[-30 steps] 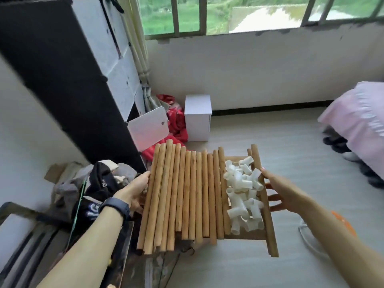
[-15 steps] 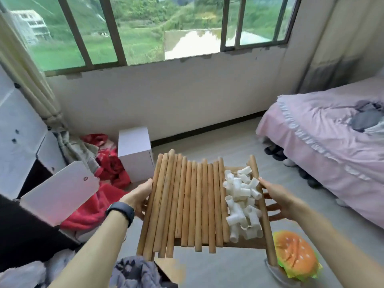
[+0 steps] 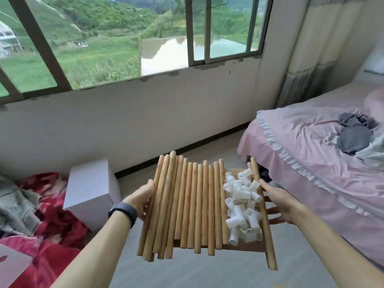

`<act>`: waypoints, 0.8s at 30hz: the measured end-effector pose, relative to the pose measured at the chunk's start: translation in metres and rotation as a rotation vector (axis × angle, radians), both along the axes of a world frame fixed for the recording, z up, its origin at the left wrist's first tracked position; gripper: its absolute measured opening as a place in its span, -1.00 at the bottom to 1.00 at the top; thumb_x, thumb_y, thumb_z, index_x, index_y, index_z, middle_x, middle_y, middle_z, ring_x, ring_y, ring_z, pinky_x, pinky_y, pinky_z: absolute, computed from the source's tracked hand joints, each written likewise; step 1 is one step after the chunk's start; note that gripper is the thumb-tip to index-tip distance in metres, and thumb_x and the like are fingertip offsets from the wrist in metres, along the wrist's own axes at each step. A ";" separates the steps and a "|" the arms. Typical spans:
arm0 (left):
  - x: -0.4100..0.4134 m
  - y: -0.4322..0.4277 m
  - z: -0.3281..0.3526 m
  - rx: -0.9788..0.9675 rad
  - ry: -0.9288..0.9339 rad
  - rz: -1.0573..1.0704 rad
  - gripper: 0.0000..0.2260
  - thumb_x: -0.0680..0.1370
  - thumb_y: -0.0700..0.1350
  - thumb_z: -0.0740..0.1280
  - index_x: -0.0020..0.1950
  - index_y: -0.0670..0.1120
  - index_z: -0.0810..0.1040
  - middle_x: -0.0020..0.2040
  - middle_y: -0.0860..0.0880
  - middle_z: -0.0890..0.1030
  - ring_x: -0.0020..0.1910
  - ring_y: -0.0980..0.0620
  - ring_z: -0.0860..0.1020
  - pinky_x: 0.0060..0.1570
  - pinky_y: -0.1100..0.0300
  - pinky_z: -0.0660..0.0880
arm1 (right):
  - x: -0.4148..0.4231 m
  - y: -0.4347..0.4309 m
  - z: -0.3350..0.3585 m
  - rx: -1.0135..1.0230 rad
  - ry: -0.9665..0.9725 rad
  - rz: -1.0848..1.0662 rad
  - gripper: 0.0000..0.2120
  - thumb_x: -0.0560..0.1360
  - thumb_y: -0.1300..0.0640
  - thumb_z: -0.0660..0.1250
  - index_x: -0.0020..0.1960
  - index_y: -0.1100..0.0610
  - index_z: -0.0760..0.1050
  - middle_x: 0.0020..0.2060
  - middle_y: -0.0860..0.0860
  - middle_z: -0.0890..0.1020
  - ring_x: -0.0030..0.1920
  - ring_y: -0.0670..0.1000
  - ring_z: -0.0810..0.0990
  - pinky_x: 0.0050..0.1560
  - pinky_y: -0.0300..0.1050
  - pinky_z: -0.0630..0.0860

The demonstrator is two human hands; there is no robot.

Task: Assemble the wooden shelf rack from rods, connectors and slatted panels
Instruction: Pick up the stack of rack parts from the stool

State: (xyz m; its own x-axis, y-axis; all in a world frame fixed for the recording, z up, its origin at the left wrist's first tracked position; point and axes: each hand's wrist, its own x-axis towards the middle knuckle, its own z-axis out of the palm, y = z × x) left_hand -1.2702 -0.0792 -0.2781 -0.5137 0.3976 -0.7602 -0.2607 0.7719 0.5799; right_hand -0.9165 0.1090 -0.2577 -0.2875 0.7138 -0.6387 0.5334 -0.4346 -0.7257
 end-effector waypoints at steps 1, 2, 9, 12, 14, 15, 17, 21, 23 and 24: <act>-0.002 0.022 -0.001 -0.005 -0.001 0.012 -0.33 0.62 0.37 -0.07 0.40 -0.12 0.39 0.14 -0.23 0.56 0.11 -0.23 0.54 0.21 -0.37 0.45 | -0.004 0.023 -0.001 -0.004 0.001 -0.001 -0.40 0.58 -0.38 0.17 0.14 0.14 0.62 -0.08 0.09 0.75 -0.10 0.21 0.75 -0.20 0.14 0.68; -0.006 0.043 -0.002 -0.010 -0.003 0.019 -0.33 0.62 0.37 -0.07 0.41 -0.13 0.39 0.13 -0.24 0.56 0.10 -0.23 0.54 0.22 -0.37 0.46 | -0.010 0.046 -0.003 -0.009 0.002 -0.002 -0.40 0.58 -0.37 0.18 0.14 0.15 0.60 -0.10 0.09 0.75 -0.11 0.21 0.75 -0.21 0.14 0.68; -0.034 0.164 -0.022 -0.071 -0.024 0.058 -0.33 0.65 0.34 -0.10 0.45 -0.16 0.32 0.10 -0.25 0.51 0.10 -0.25 0.50 0.20 -0.35 0.44 | -0.051 0.180 -0.027 -0.068 -0.038 0.013 -0.42 0.59 -0.36 0.18 0.16 0.14 0.59 -0.04 0.10 0.73 -0.05 0.23 0.73 -0.21 0.13 0.67; -0.052 0.206 -0.047 -0.110 -0.049 0.084 -0.32 0.65 0.34 -0.10 0.50 -0.15 0.27 0.20 -0.27 0.48 0.22 -0.29 0.48 0.22 -0.37 0.42 | -0.075 0.228 -0.049 -0.102 -0.069 0.025 -0.47 0.58 -0.36 0.20 0.05 0.09 0.63 0.00 0.11 0.73 -0.04 0.23 0.73 -0.17 0.18 0.68; -0.065 0.229 -0.070 -0.133 -0.068 0.110 -0.33 0.65 0.33 -0.10 0.54 -0.13 0.24 0.29 -0.28 0.46 0.28 -0.31 0.46 0.24 -0.38 0.41 | -0.091 0.260 -0.069 -0.123 -0.089 0.035 -0.50 0.57 -0.36 0.22 -0.02 0.04 0.66 -0.04 0.11 0.74 -0.05 0.23 0.74 -0.15 0.21 0.68; -0.071 0.240 -0.081 -0.137 -0.081 0.112 -0.34 0.65 0.33 -0.10 0.55 -0.12 0.23 0.32 -0.28 0.46 0.29 -0.31 0.46 0.26 -0.38 0.41 | -0.100 0.274 -0.079 -0.135 -0.094 0.045 -0.51 0.56 -0.37 0.23 -0.04 0.02 0.68 -0.06 0.10 0.74 -0.07 0.23 0.74 -0.16 0.21 0.68; -0.087 0.263 -0.105 -0.137 -0.109 0.116 -0.35 0.65 0.33 -0.11 0.55 -0.10 0.24 0.31 -0.27 0.47 0.27 -0.29 0.47 0.28 -0.38 0.40 | -0.119 0.304 -0.101 -0.162 -0.108 0.052 -0.53 0.55 -0.37 0.24 -0.10 -0.02 0.70 -0.08 0.07 0.75 -0.10 0.22 0.75 -0.17 0.21 0.68; -0.115 0.301 -0.154 -0.149 -0.172 0.204 -0.33 0.64 0.35 -0.13 0.49 -0.10 0.32 0.14 -0.23 0.54 0.07 -0.22 0.53 0.16 -0.26 0.47 | -0.160 0.352 -0.141 -0.213 -0.173 0.076 -0.53 0.54 -0.39 0.23 -0.01 -0.06 0.71 -0.03 0.04 0.75 -0.08 0.18 0.76 -0.20 0.14 0.69; -0.123 0.317 -0.181 -0.142 -0.191 0.260 -0.33 0.64 0.34 -0.13 0.48 -0.10 0.36 0.09 -0.20 0.55 0.01 -0.17 0.53 0.14 -0.19 0.47 | -0.179 0.373 -0.161 -0.218 -0.191 0.082 -0.56 0.54 -0.39 0.23 0.04 -0.11 0.70 -0.02 -0.01 0.75 -0.07 0.15 0.76 -0.13 0.17 0.69; -0.127 0.324 -0.197 -0.134 -0.201 0.290 -0.33 0.64 0.34 -0.12 0.47 -0.10 0.37 0.14 -0.20 0.56 0.06 -0.16 0.54 0.21 -0.17 0.46 | -0.189 0.384 -0.171 -0.222 -0.197 0.088 -0.57 0.54 -0.39 0.23 0.07 -0.13 0.70 -0.01 -0.04 0.74 -0.06 0.14 0.75 -0.07 0.19 0.69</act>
